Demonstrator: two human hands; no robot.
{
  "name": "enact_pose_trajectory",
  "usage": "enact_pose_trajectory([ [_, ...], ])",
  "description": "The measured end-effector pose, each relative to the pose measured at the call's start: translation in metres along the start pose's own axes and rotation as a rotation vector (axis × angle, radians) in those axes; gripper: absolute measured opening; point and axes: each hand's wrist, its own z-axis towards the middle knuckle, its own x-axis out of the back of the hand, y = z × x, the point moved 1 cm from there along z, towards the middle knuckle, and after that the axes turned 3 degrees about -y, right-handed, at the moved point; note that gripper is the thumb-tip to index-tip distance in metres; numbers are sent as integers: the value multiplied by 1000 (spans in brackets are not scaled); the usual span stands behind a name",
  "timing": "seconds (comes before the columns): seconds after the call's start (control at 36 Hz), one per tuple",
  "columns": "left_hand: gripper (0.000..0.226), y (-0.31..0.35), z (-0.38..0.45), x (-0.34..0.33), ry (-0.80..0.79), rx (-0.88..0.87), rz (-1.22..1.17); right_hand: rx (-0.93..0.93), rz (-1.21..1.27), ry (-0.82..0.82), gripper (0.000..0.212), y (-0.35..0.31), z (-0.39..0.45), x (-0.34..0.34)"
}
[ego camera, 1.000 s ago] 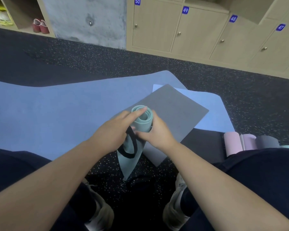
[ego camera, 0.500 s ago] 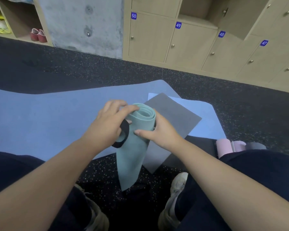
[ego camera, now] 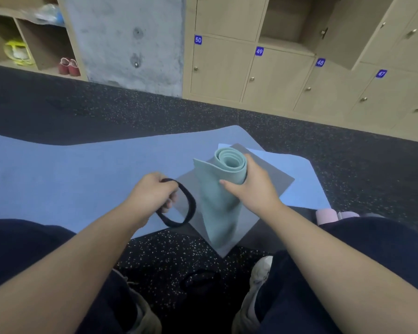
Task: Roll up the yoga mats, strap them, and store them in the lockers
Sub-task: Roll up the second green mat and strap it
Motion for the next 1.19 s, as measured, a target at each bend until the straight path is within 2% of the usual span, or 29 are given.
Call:
enact_pose_trajectory([
  [0.11, 6, 1, -6, -5, -81, 3, -224, -8, -4, 5, 41, 0, -2, -5],
  [0.28, 19, 7, -17, -20, -207, -60, -454, 7, -3, 28, 41, -3, -7, -10],
  [0.47, 18, 3, -18, -19, -131, -51, -463, 4, 32, 68, 53, -5, -10, -2],
  [0.67, 4, 1, -16, -15, -127, -62, -484, -9, -19, 60, 48, -5, -12, -3],
  [0.81, 34, 0, -18, -19, -232, -94, -525, -6, -6, 68, 49, -5, -11, -5],
  [0.89, 53, 1, -21, -23, -201, -182, -444, -1, -31, 49, 43, -7, -12, -7],
  [1.03, 59, -1, -19, -26, -49, -348, -266, 66, -33, -48, 59, -14, -17, -17],
  [1.08, 64, 0, -18, -26, -37, -365, -204, 94, -47, -81, 66, -16, -20, -22],
  [1.19, 69, 3, -18, -26, -92, -335, -255, 89, -41, -126, 64, -19, -22, -29],
])
